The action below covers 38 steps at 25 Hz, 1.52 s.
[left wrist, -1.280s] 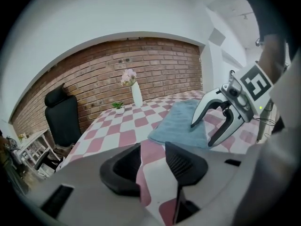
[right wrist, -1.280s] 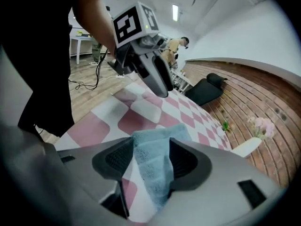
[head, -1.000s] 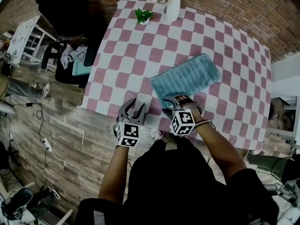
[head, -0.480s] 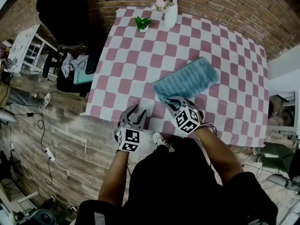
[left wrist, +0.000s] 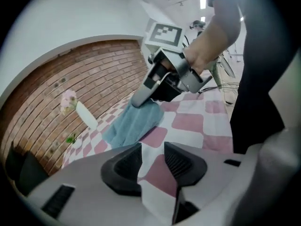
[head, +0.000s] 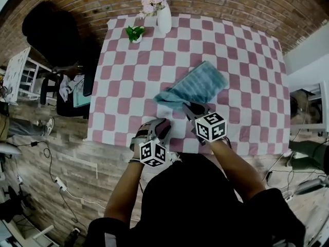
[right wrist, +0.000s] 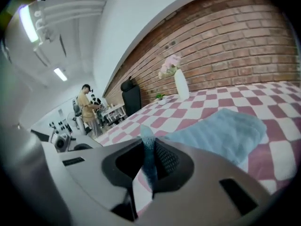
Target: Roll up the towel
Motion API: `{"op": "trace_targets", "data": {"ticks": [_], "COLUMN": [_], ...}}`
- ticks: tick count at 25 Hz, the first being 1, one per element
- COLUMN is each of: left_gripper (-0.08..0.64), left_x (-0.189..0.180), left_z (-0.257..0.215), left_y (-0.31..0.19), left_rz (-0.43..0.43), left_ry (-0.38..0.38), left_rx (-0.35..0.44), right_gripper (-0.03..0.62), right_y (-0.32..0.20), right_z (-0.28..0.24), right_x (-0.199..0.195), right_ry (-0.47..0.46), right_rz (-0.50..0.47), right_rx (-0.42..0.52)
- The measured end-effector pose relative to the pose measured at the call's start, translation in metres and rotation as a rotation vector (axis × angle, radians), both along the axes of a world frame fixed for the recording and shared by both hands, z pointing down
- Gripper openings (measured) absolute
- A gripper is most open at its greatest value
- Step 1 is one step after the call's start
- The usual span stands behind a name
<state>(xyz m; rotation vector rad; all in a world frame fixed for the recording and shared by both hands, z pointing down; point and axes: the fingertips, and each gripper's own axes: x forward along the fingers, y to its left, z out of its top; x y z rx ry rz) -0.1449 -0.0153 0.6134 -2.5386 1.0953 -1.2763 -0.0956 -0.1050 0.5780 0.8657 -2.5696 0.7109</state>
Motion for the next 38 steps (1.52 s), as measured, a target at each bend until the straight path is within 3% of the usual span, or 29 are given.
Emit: {"op": "trace_targets", "data": {"ticks": [3,7,12,13,16,18,21,24,27,29,31,33,34,36,38], "left_gripper": [0.150,0.150,0.156,0.161,0.173,0.178,0.178,0.175,0.172,0.175,0.180,0.203,0.249,0.316,0.329], "left_x": [0.014,0.027,0.049,0.051,0.058,0.061,0.063,0.062,0.062,0.061,0.059,0.052,0.046,0.034,0.031], "left_z": [0.008,0.016,0.024,0.028,0.036,0.037,0.039,0.041,0.043,0.042,0.042,0.044,0.045,0.046,0.045], "left_y": [-0.025,-0.063,-0.093,-0.096,-0.103,-0.107,-0.107,-0.108,-0.106,-0.105,-0.102,-0.097,-0.095,-0.095,-0.098], "left_rz": [0.072,0.220,0.436,0.476,0.564,0.595,0.651,0.696,0.737,0.776,0.825,0.882,0.912,0.957,0.979], "left_ry": [-0.063,-0.213,-0.390,-0.423,-0.478,-0.480,-0.478,-0.472,-0.449,-0.435,-0.431,-0.444,-0.458,-0.480,-0.472], "left_rx": [0.011,0.070,0.129,0.130,0.117,0.098,0.063,0.030,-0.008,-0.020,-0.027,-0.044,-0.058,-0.062,-0.043], "right_gripper": [0.046,0.050,0.069,0.099,0.206,0.209,0.209,0.250,0.268,0.270,0.270,0.268,0.266,0.214,0.188], "right_y": [-0.006,-0.010,-0.016,-0.018,-0.023,-0.024,0.001,0.032,0.049,0.046,0.038,0.033,0.030,0.023,0.019], "right_z": [-0.001,0.008,0.037,0.043,0.043,0.022,-0.011,-0.005,0.039,0.067,0.080,0.085,0.085,0.086,0.087], "right_x": [0.019,0.040,0.072,0.079,0.097,0.102,0.078,0.040,0.011,0.011,0.019,0.025,0.028,0.032,0.035], "right_ry": [-0.055,-0.070,-0.008,0.014,0.080,0.099,0.164,0.351,0.556,0.713,0.826,0.845,0.845,0.887,0.922], "right_rz": [0.057,0.089,0.155,0.171,0.221,0.220,0.051,-0.168,-0.355,-0.380,-0.343,-0.290,-0.266,-0.242,-0.246], "right_rx": [-0.070,-0.143,-0.237,-0.240,-0.145,0.021,0.297,0.469,0.484,0.463,0.454,0.427,0.417,0.433,0.438]}}
